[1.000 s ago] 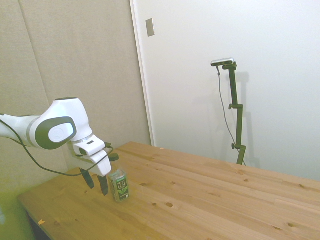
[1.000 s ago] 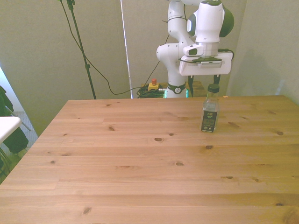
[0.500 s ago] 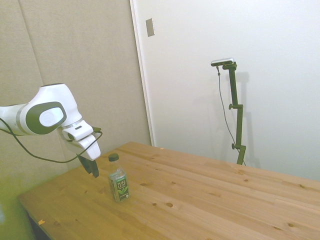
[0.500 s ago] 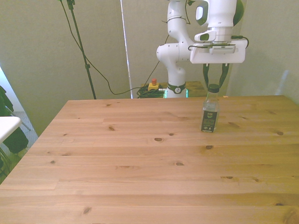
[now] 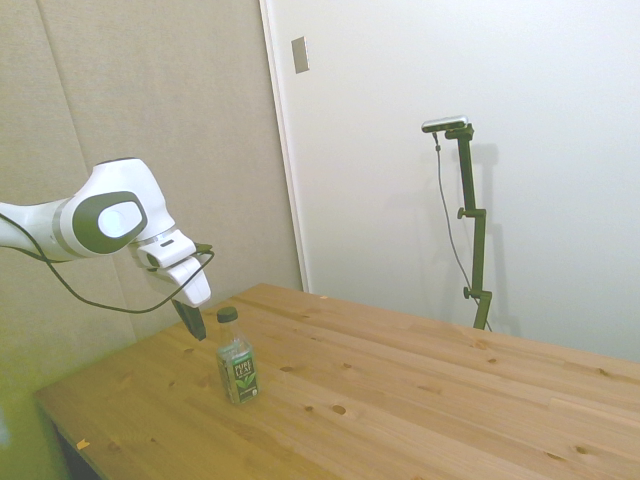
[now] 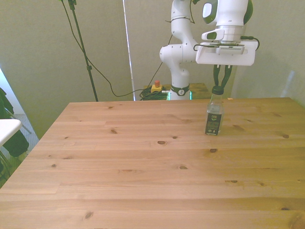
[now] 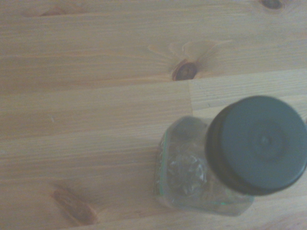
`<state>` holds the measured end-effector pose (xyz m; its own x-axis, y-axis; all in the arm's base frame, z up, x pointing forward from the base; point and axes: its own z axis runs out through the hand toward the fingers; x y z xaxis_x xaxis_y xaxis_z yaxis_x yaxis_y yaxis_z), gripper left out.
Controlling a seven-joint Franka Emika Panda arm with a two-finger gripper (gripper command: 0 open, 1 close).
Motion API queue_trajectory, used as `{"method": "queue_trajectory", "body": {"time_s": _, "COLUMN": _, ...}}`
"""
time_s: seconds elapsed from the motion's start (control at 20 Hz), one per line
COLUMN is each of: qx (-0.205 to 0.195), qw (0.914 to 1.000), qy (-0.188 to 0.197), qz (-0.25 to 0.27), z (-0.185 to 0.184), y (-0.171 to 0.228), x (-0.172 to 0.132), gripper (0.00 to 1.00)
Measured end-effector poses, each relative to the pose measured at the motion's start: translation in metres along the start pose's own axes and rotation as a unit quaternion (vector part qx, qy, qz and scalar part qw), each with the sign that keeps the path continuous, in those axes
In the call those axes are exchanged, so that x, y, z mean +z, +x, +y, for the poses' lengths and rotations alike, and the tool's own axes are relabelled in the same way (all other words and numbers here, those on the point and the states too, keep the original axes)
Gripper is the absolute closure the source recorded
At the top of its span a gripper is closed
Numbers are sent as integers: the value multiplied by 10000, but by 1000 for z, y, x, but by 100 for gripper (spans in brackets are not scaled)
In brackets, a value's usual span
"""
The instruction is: Knock down the bottle
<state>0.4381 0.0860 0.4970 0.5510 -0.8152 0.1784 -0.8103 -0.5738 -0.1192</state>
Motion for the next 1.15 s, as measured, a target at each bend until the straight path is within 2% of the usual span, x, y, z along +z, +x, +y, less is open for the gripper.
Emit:
{"method": "queue_trajectory", "body": {"time_s": 0.6, "qx": 422, "qw": 9990, "qy": -22, "qz": 169, "z": -49, "y": 68, "x": 9, "gripper": 100}}
{"method": "queue_trajectory", "body": {"time_s": 0.9, "qx": 670, "qw": 9973, "qy": -13, "qz": 294, "z": -70, "y": 111, "x": 31, "gripper": 100}}
{"method": "queue_trajectory", "body": {"time_s": 1.15, "qx": 877, "qw": 9954, "qy": 83, "qz": 376, "z": -74, "y": 140, "x": 49, "gripper": 100}}
